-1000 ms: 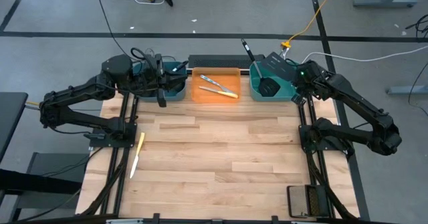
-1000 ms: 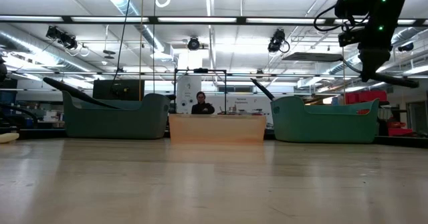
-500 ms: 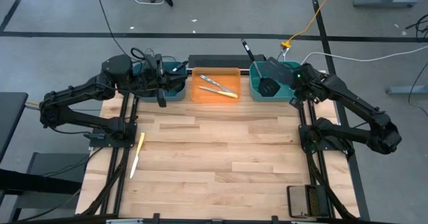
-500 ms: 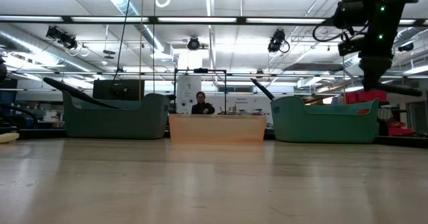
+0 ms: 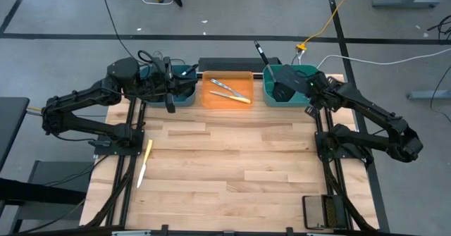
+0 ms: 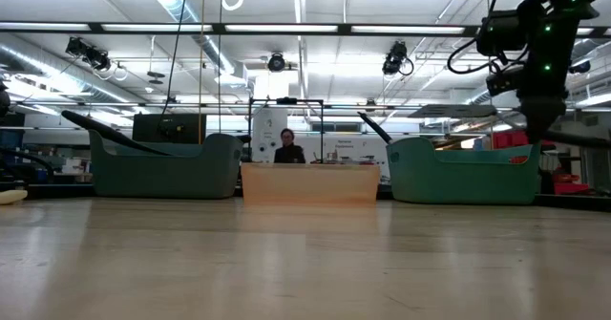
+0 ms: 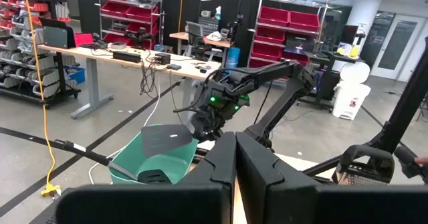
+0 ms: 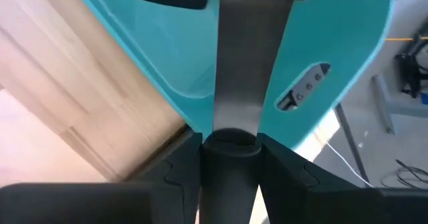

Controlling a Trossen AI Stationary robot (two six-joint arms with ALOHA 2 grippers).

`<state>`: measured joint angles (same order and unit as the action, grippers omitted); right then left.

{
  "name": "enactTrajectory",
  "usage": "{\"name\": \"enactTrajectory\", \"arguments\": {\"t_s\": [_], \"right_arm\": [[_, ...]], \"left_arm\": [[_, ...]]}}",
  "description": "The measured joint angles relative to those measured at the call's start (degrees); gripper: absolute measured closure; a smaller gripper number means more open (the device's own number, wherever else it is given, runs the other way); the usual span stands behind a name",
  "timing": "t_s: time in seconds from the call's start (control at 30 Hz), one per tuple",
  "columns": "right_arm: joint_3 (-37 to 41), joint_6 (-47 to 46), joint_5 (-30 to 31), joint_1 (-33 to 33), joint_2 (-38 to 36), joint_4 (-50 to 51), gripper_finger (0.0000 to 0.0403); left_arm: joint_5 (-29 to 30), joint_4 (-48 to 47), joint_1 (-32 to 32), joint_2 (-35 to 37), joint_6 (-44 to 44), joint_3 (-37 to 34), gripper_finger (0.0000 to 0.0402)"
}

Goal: Pick & Place Kitchen Items
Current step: Put the black spatula into the green bin

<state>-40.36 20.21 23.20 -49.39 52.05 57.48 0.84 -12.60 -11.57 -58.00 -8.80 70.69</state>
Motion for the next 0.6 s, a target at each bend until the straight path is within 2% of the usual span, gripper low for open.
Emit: {"name": "enactTrajectory", "arguments": {"t_s": [0.4,0.6], "right_arm": [[0.0,1.3,9.3,1.8,3.2,3.9,0.0277],[-1.9,0.7,11.6,3.0,5.1,5.1,0.0277]], "left_arm": [[0.0,0.0,0.0,0.0,0.0,0.0,0.0384],[0.0,0.0,0.0,0.0,0.0,0.0,0.0384]]}}
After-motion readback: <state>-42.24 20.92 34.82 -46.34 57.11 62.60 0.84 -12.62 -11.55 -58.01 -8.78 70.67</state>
